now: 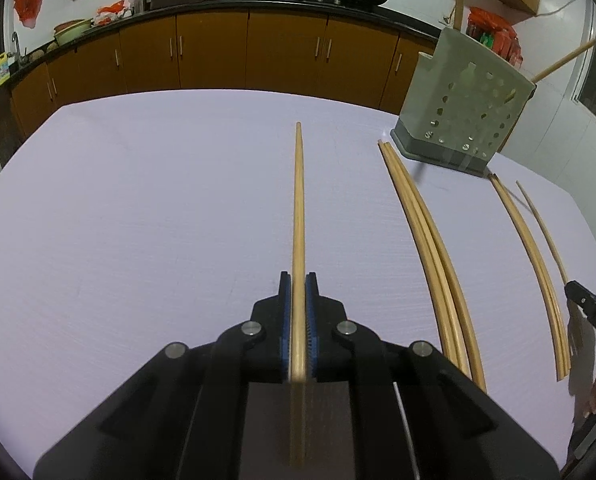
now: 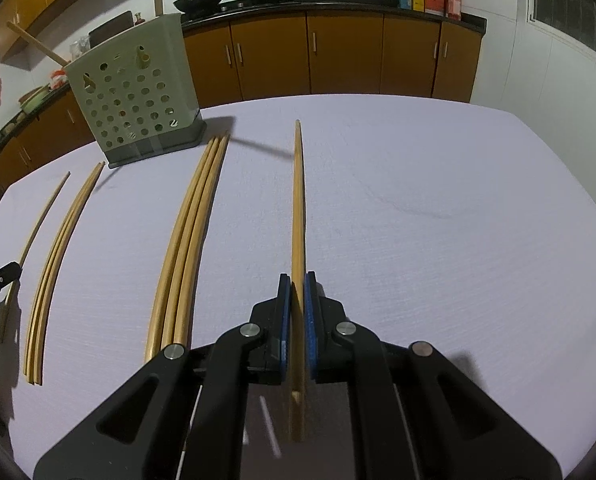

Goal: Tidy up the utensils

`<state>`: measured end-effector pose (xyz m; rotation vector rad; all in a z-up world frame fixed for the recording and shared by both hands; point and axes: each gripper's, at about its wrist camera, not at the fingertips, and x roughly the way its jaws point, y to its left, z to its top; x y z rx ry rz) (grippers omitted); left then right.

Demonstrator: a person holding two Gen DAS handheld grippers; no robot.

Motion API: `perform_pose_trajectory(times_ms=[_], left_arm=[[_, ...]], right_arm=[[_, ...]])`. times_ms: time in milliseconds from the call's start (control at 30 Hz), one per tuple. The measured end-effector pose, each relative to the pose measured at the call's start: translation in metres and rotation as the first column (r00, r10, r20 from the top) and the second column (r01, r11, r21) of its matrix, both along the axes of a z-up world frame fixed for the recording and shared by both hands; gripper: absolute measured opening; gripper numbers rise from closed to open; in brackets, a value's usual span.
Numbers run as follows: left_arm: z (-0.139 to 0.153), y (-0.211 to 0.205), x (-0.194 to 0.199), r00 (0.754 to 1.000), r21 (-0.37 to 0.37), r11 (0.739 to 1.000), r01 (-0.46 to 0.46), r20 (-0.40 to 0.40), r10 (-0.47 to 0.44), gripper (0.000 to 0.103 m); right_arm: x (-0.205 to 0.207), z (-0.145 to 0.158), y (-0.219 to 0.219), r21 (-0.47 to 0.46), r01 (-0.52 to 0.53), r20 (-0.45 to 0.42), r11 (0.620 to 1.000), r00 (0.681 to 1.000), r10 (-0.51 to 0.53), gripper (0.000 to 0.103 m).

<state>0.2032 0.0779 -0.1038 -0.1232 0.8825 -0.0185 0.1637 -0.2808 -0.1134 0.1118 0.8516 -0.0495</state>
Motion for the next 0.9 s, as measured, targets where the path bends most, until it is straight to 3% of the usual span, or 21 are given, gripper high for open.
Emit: perform_pose_trajectory(times_ms=[900], left_arm=[[-0.0007, -0.0071, 0.0018, 1.000, 0.006, 1.000, 0.000, -0.002, 0.000, 0.010]], right_arm=[[0.0005, -0.0004, 0.0008, -0.008, -0.001, -0.003, 1.000, 1.000, 0.001, 0.008]])
